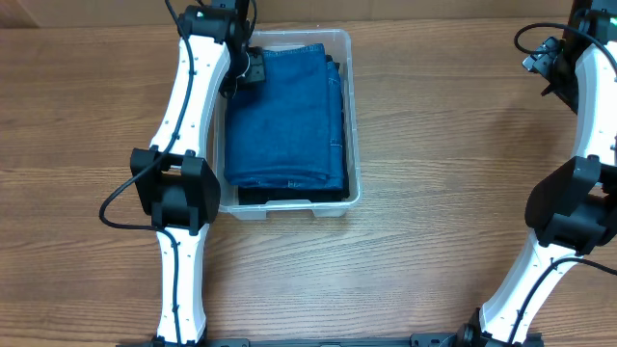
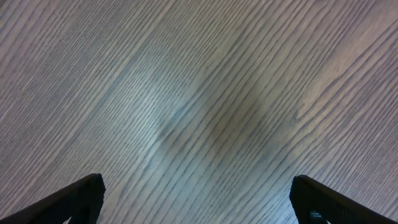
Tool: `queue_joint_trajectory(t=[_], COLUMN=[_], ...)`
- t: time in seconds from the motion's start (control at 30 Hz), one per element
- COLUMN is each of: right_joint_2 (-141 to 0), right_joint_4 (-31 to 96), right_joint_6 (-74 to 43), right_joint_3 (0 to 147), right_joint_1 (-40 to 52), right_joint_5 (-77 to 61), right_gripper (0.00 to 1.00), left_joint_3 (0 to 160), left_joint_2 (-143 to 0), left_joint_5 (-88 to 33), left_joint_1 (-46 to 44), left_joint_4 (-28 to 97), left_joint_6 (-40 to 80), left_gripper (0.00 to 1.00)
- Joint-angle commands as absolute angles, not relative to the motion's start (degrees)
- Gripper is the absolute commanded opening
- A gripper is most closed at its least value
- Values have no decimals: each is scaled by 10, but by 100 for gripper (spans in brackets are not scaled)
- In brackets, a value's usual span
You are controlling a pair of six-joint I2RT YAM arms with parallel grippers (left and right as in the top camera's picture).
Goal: Pack container
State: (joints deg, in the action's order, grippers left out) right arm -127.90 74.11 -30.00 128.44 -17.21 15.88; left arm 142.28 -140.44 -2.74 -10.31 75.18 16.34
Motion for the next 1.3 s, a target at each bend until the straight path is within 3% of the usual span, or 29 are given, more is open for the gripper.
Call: queue_joint_trajectory(t=[0.0, 0.27, 0.37, 0.6, 0.7, 0.73, 0.77, 0.83, 1.27], right_joint_2=[-1278, -1278, -1278, -1278, -1278, -1278, -1278, -1278, -1278], right_joint_4=[738, 738, 738, 738, 738, 738, 738, 738, 738], right_joint_6=[-303, -303, -303, -303, -303, -303, -303, -303, -303], right_joint_3=[1285, 1285, 1285, 1285, 1285, 1285, 1285, 1285, 1285], right_joint_1=[-174, -174, -174, -174, -174, -174, -174, -174, -174], right_joint_5=[166, 166, 166, 166, 166, 166, 166, 166, 166], right_gripper=[100, 100, 100, 100, 100, 100, 100, 100, 100], left_joint_3=[1482, 1470, 1466, 1466, 1476, 1489, 1501, 1505, 1505], left_joint_2=[-1382, -1367, -1404, -1478, -1463, -1448, -1423, -1379, -1111], left_joint_5=[-40, -43, -43, -43, -40, -40, -40, -40, -1], left_joint_1=[-112, -159, -174, -179, -176, -173, -169, -163, -139], left_joint_4=[740, 716, 704, 694, 691, 694, 698, 703, 907], left_joint_6=[167, 167, 167, 166, 144, 136, 137, 137, 103], left_gripper=[4, 8, 5, 12, 27, 41, 64, 97, 100])
